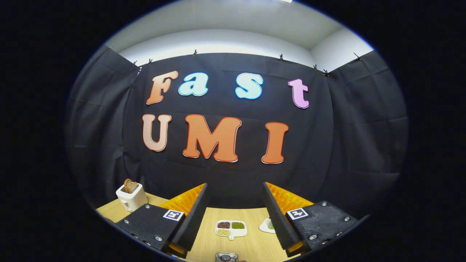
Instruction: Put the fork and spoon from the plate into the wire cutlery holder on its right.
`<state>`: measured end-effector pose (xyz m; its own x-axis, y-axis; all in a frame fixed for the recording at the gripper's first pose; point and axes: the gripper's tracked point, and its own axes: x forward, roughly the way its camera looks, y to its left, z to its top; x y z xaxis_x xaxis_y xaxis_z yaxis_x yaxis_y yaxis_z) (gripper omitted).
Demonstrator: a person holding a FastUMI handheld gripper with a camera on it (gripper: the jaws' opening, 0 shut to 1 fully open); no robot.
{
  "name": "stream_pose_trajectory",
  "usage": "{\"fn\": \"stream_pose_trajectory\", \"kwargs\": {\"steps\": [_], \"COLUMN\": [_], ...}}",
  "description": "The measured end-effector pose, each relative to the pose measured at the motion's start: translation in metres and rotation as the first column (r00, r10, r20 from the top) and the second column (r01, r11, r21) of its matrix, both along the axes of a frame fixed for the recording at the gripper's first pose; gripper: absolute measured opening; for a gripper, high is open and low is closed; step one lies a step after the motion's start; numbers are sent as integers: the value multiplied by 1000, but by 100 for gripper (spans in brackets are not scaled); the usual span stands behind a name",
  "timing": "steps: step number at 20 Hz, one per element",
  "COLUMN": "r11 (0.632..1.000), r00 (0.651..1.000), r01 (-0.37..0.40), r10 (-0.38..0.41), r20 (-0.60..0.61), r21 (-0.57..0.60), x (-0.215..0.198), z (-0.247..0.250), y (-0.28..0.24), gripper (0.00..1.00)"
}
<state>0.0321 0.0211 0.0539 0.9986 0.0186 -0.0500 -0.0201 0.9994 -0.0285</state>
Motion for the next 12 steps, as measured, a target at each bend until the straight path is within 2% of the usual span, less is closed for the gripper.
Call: {"fn": "stream_pose_trajectory", "kwargs": {"steps": [12], "r11": [999], "r00": [999], "r01": [-3], "r10": [1], "r20": [35], "r21": [49], "x": [-1], "z": [8], "y": [3], "gripper": [92]}}
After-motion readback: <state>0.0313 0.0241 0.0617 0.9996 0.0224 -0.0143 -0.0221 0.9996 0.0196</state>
